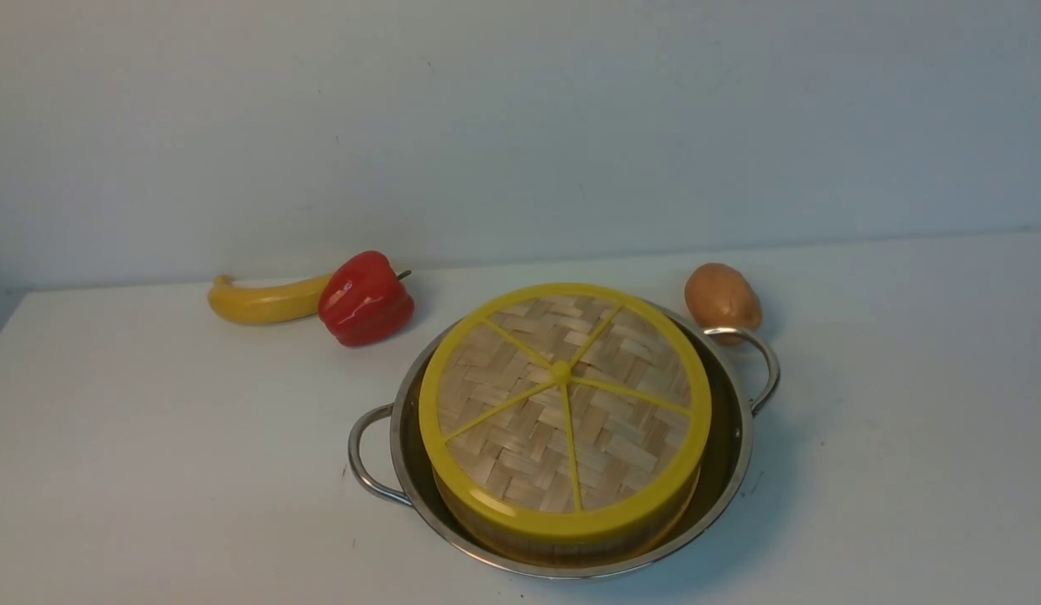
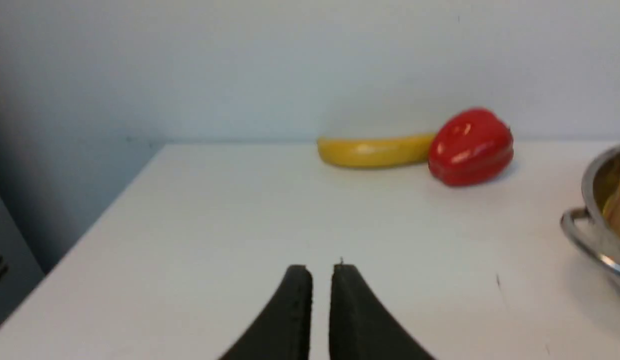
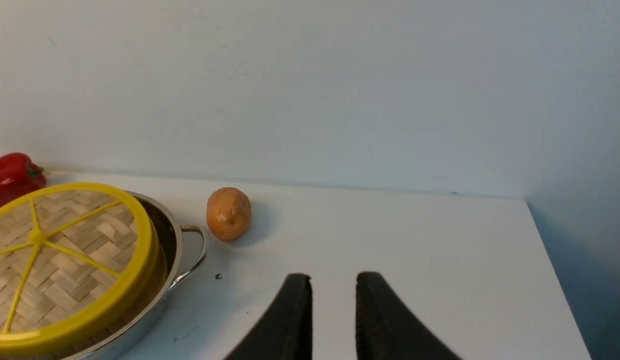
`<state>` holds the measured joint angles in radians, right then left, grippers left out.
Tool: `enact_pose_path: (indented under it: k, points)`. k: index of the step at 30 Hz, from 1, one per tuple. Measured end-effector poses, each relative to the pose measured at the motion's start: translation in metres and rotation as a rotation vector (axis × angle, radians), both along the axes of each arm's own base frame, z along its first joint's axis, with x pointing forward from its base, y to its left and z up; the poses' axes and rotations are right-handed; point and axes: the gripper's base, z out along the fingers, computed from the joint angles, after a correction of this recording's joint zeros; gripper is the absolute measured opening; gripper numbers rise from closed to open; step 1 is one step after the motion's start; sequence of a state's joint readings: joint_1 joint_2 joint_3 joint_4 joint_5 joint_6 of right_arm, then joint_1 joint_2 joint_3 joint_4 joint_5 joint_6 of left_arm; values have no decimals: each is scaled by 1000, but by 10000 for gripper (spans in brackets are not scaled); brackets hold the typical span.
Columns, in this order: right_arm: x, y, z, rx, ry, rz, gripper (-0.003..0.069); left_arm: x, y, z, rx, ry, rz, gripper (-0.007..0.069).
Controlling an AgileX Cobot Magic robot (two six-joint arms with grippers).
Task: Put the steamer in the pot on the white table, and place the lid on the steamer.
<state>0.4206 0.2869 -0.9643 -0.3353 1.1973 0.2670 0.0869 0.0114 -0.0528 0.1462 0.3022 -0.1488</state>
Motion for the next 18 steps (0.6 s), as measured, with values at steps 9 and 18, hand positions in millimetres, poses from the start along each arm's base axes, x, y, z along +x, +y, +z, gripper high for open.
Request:
enact_pose_path:
  k: [9,18]
  points:
    - [0,2,-1,19,8,19,180,2,-2,-18,-47,31,-10,77]
    - [0,2,-1,20,9,20,200,1,-2,-18,-52,30,-11,94]
